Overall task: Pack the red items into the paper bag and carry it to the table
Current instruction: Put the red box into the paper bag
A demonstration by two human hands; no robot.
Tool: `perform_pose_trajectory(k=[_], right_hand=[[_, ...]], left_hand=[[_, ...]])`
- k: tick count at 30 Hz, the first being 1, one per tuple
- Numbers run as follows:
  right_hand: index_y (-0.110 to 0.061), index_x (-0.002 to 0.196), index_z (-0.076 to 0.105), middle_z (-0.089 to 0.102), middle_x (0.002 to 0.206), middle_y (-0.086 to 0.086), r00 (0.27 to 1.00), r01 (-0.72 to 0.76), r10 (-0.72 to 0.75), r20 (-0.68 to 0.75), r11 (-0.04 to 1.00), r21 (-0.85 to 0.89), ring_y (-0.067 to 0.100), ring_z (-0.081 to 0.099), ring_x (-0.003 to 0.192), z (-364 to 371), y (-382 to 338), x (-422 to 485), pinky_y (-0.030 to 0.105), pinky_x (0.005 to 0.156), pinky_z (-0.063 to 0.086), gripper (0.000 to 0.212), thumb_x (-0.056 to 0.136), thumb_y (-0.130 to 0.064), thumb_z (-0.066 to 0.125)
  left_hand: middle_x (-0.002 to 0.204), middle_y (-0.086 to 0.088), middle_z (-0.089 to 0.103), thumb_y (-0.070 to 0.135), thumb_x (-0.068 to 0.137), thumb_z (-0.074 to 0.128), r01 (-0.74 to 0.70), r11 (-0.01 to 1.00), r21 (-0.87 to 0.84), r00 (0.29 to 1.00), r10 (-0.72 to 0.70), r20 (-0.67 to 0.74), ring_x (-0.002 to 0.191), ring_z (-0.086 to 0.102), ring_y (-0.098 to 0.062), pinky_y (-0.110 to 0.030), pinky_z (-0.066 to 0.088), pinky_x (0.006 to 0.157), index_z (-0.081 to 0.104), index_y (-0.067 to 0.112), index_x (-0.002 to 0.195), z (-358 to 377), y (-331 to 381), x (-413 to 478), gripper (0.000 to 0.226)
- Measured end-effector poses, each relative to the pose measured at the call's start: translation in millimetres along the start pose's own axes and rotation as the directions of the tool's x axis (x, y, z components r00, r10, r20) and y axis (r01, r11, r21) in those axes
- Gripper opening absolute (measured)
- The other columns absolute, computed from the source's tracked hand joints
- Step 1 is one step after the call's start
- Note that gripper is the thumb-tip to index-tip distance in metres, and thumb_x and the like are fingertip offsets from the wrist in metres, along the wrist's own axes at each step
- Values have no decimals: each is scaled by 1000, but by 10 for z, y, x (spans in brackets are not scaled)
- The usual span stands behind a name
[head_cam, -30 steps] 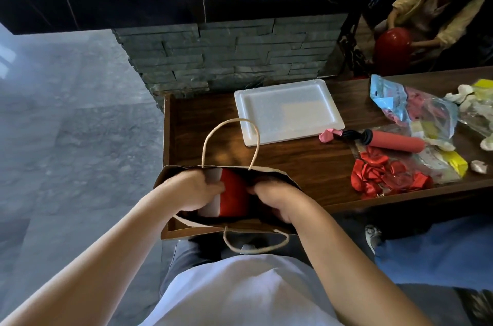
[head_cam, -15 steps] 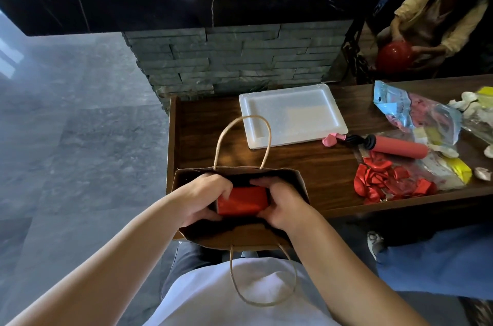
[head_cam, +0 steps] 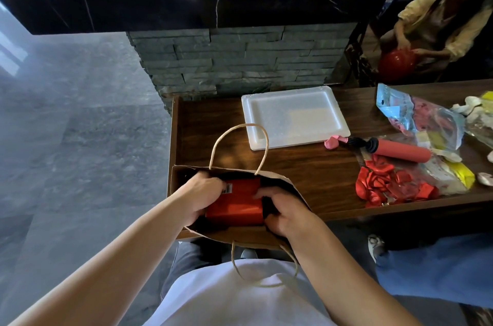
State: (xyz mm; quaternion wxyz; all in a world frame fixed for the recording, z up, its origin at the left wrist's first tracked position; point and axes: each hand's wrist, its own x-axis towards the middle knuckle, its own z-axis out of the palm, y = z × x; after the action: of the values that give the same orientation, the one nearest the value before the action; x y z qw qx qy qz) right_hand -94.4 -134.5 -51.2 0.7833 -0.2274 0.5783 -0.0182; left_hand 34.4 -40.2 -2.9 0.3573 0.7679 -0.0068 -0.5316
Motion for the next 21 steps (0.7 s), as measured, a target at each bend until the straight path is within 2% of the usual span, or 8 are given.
perform_pose_trajectory(k=[7,9,11,14,16,18,19,21], right_hand=[[-17,106,64,70,107,14,996,45,-60,-67,977,-209,33,65,100,80,45,10,47,95,52,24,89,-3,53],[-18,112,62,68,113,12,994,33,-56,-90,971,-235,30,62,105,116,60,26,45,98,51,27,91,-7,51],[-15,113,64,67,117,11,996,26,-45,-81,974,-225,28,60,110,140,69,28,44,101,49,31,89,-3,48],[-13,109,66,69,117,11,998,34,-44,-50,983,-179,27,61,112,123,68,16,46,105,45,34,91,2,41],[-15,103,66,70,114,11,998,54,-57,-19,989,-135,27,62,109,96,49,-1,47,105,45,31,94,-1,40],[-15,103,66,68,114,11,993,95,-105,-58,983,-155,28,61,106,98,-15,-31,46,103,45,26,96,-12,41],[-14,108,65,67,116,10,981,137,-164,-106,965,-225,28,60,106,106,-54,-34,45,103,45,27,97,-19,40],[-13,122,59,61,117,8,941,183,-287,-182,879,-440,26,55,103,134,-179,-89,40,101,44,34,99,-24,37]], left_hand=[[102,-14,69,43,94,47,104,987,-122,994,-97,59,93,66,-30,-40,54,81,59,21,109,66,28,0,29],[113,-14,66,44,93,48,100,988,-117,995,-96,34,102,63,-31,-44,50,92,57,20,121,47,28,32,38],[120,-13,62,43,93,49,96,991,-92,995,-95,17,107,59,-30,-43,46,97,53,19,129,23,27,58,44],[116,-12,63,42,93,50,111,990,-90,993,-108,36,102,60,-29,-40,48,86,53,18,129,4,39,44,43],[118,-11,62,41,93,48,82,996,-46,996,-81,38,106,59,-29,-43,46,96,53,17,129,42,63,38,44],[120,-15,63,38,95,43,-16,969,245,1000,9,28,110,58,-33,-39,46,97,57,11,127,144,100,38,44],[120,-17,64,35,95,42,-88,865,493,996,79,39,109,60,-35,-36,48,90,59,7,123,220,126,48,42],[115,-14,66,29,93,46,-181,493,851,981,157,118,104,63,-31,-34,50,81,62,8,117,426,176,49,36]])
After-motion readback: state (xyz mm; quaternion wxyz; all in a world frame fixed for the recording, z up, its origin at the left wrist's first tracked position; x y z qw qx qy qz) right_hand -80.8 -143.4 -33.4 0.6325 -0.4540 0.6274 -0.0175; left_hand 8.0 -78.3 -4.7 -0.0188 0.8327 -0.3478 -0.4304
